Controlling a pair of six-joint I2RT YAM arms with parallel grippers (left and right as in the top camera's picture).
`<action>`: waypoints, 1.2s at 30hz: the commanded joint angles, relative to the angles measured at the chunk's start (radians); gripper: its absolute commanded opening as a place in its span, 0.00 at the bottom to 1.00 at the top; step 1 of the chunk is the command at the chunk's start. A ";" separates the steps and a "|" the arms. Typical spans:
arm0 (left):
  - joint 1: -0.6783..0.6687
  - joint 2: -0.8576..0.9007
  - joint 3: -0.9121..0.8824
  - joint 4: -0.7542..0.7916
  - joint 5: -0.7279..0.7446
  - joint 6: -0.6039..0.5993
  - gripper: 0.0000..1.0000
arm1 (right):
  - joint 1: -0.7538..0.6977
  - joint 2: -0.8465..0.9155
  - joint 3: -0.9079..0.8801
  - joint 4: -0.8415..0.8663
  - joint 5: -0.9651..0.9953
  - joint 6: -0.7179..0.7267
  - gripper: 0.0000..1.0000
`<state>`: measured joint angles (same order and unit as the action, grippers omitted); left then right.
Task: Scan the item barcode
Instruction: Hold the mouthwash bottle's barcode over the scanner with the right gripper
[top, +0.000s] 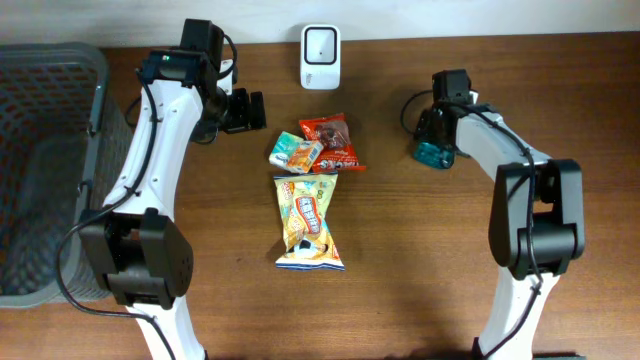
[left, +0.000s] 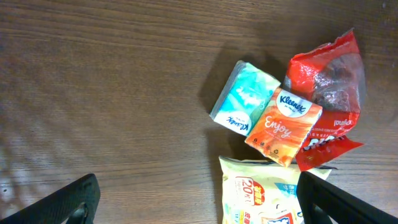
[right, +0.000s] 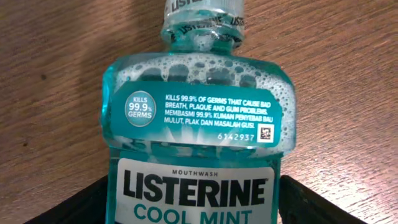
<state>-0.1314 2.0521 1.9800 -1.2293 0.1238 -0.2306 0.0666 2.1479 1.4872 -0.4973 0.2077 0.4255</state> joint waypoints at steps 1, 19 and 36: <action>0.001 0.002 0.001 0.002 0.011 0.001 0.99 | 0.025 0.021 0.001 0.000 0.038 -0.006 0.71; 0.001 0.002 0.001 0.002 0.011 0.001 0.99 | 0.301 -0.004 0.249 0.126 0.104 -0.187 0.64; 0.001 0.002 0.001 0.002 0.011 0.001 0.99 | 0.353 0.180 0.248 0.877 -0.021 -0.235 0.59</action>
<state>-0.1314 2.0521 1.9800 -1.2289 0.1238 -0.2306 0.4187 2.3199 1.7077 0.3317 0.1932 0.1986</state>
